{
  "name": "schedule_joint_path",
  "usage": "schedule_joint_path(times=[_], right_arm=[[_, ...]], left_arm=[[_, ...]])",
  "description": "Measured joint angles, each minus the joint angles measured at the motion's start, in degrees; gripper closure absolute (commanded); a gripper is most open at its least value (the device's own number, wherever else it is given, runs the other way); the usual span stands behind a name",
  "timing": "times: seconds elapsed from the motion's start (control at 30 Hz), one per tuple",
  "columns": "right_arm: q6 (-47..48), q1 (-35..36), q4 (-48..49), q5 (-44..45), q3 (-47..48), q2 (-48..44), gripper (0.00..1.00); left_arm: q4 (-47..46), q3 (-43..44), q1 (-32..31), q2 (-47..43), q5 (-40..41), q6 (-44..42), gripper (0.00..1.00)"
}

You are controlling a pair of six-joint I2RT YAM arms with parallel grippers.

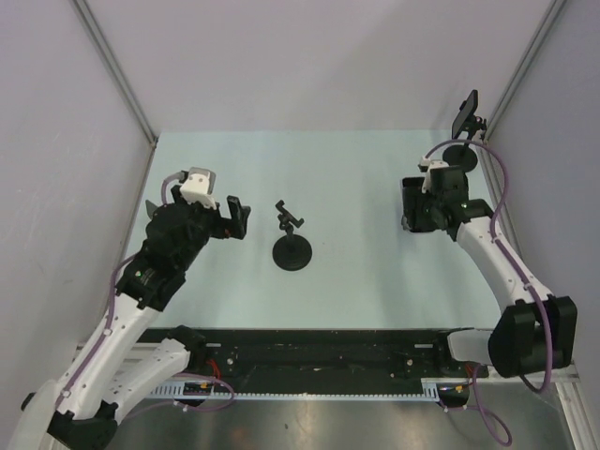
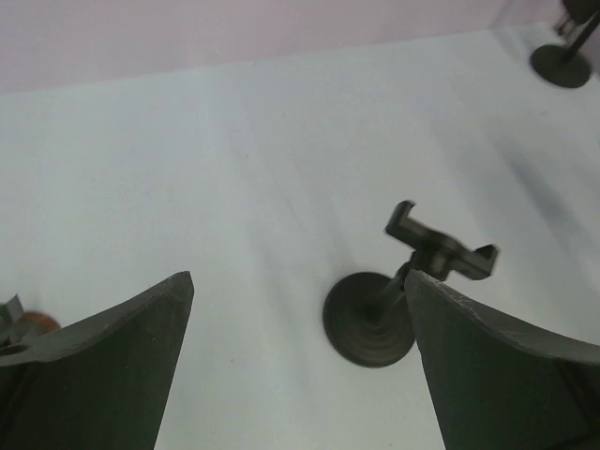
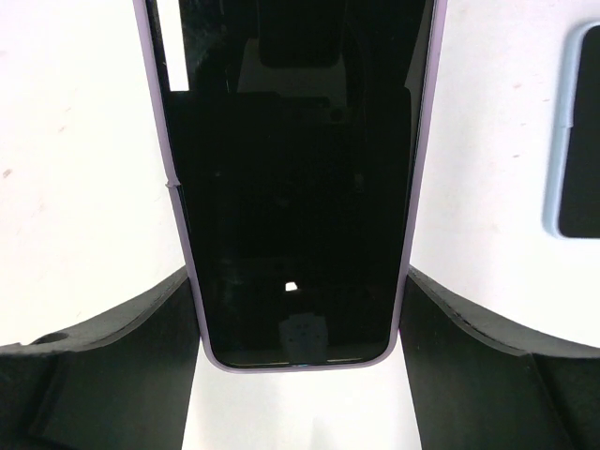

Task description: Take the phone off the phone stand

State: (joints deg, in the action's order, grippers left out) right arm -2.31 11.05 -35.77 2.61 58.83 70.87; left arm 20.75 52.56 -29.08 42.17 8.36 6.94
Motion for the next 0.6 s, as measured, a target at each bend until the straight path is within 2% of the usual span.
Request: schedule_joint_path(times=[0.17, 0.4, 0.6], right_arm=[[2.7, -6.4, 2.0, -0.9, 2.8, 7.1, 1.0], [11.1, -17.3, 7.0, -7.4, 3.0, 15.1, 1.0], [18.0, -20.4, 8.1, -11.8, 3.0, 20.3, 1.0]], left_arm=[[1.6, -3.8, 2.3, 1.1, 1.4, -1.1, 0.0], [3.0, -6.2, 2.9, -2.1, 7.3, -2.1, 0.0], [2.8, -6.5, 3.0, -4.2, 11.0, -2.9, 0.0]])
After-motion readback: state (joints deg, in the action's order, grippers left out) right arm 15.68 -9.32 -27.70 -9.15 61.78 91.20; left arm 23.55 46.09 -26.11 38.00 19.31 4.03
